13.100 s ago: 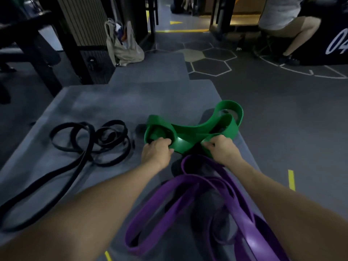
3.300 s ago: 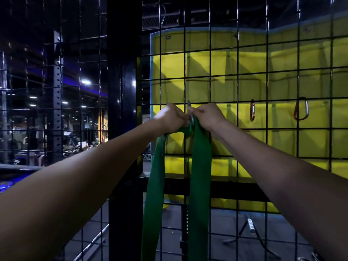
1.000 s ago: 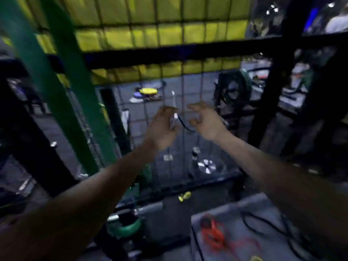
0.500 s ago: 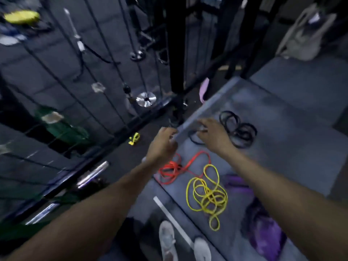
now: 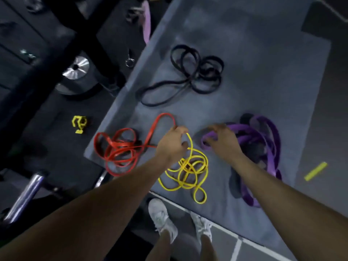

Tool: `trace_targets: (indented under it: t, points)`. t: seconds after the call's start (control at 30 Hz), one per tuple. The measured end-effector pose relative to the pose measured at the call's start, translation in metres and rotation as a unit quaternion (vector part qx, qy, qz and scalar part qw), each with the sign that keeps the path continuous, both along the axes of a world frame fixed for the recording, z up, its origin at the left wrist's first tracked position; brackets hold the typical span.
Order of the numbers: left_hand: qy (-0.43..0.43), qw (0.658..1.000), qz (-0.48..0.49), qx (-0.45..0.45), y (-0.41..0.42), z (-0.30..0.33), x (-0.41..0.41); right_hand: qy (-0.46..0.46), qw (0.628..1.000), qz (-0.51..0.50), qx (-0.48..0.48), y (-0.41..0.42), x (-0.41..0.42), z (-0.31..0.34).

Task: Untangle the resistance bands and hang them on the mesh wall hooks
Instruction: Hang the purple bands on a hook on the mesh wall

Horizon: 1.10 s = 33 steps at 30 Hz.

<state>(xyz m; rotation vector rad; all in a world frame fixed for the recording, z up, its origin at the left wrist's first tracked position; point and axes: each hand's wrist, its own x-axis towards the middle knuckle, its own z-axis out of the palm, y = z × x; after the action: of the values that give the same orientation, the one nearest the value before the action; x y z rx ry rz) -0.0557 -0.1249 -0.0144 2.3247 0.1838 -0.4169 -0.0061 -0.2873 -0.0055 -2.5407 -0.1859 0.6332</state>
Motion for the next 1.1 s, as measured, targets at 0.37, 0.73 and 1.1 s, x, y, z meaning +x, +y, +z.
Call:
trace_targets:
  t: [0.37, 0.73, 1.1]
  points:
    - [-0.040, 0.988, -0.078, 0.124, -0.100, -0.093, 0.028, -0.108, 0.971, -0.086, -0.197, -0.130, -0.010, -0.073]
    - [-0.095, 0.990, -0.091, 0.060, -0.105, -0.044, 0.052, -0.073, 0.995, -0.052, -0.050, -0.135, 0.002, -0.029]
    - [-0.117, 0.975, -0.132, -0.132, -0.131, 0.203, 0.102, -0.114, 0.984, -0.074, 0.118, -0.119, 0.061, 0.180]
